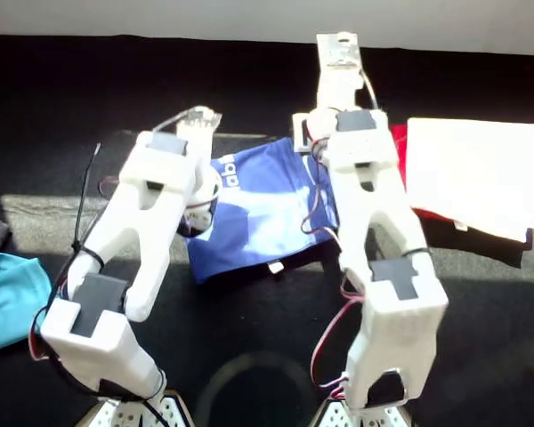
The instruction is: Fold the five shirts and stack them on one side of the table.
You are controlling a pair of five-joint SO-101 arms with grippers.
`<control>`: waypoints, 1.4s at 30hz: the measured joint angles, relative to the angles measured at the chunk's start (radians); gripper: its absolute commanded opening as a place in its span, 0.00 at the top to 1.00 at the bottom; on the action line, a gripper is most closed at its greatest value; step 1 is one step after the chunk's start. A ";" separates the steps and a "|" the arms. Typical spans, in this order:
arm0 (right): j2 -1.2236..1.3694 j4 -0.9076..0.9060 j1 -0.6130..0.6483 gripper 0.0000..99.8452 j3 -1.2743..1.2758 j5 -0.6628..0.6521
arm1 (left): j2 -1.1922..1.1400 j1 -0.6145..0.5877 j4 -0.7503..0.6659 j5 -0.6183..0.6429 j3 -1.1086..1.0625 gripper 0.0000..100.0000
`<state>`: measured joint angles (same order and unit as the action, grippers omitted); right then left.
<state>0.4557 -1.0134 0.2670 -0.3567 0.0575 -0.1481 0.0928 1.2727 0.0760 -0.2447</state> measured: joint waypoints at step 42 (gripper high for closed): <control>0.646 -0.594 -0.032 0.76 -1.079 -0.097 | 0.167 0.127 -0.124 0.120 -0.207 0.99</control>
<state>1.1017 -1.6072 0.2348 -1.4354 -0.0391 0.0192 0.2202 1.1485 0.1956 -0.4519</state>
